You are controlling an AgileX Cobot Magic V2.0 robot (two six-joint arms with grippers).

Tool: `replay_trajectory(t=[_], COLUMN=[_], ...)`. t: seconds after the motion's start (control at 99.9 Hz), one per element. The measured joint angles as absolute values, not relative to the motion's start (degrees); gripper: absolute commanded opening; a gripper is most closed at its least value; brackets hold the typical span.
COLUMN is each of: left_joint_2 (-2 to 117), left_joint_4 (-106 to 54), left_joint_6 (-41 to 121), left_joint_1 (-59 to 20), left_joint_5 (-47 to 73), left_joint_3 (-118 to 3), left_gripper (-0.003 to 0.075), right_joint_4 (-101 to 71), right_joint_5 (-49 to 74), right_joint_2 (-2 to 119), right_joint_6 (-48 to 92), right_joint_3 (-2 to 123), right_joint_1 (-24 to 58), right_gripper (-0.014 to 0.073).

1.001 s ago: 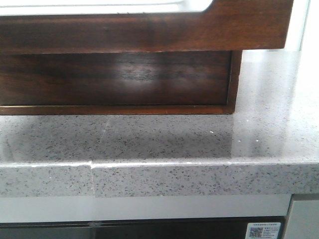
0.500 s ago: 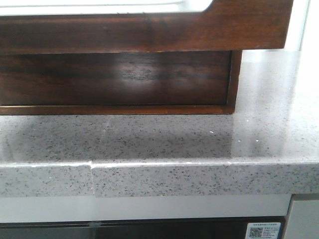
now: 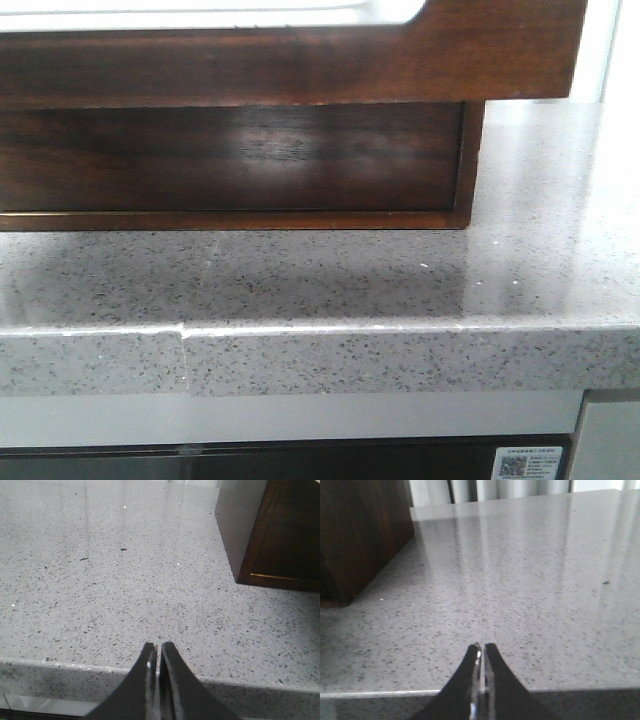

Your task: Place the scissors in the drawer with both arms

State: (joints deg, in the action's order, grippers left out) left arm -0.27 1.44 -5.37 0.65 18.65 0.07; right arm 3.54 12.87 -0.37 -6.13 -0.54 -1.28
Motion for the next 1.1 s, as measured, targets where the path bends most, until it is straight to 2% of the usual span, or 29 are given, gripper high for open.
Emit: replay_trajectory(t=[0.22, 0.591, 1.101], left_joint_2=[-0.27, -0.27, -0.27], left_joint_4=[1.44, 1.44, 1.44], left_joint_6=[-5.37, -5.37, -5.37], left_joint_1=[0.65, 0.65, 0.65], left_joint_5=[18.65, 18.65, 18.65], left_joint_3=[0.07, 0.07, 0.07], left_gripper=[-0.0022, -0.0022, -0.0022], right_joint_4=[3.10, -1.26, -1.82], right_joint_5=[16.04, 18.70, 18.83], right_joint_2=[-0.37, -0.37, -0.37], right_joint_6=[-4.70, 6.71, 8.07], right_joint_3=[-0.54, -0.54, -0.54], right_joint_1=[-5.68, -5.93, -5.93], right_gripper=[-0.0041, -0.0041, -0.0041])
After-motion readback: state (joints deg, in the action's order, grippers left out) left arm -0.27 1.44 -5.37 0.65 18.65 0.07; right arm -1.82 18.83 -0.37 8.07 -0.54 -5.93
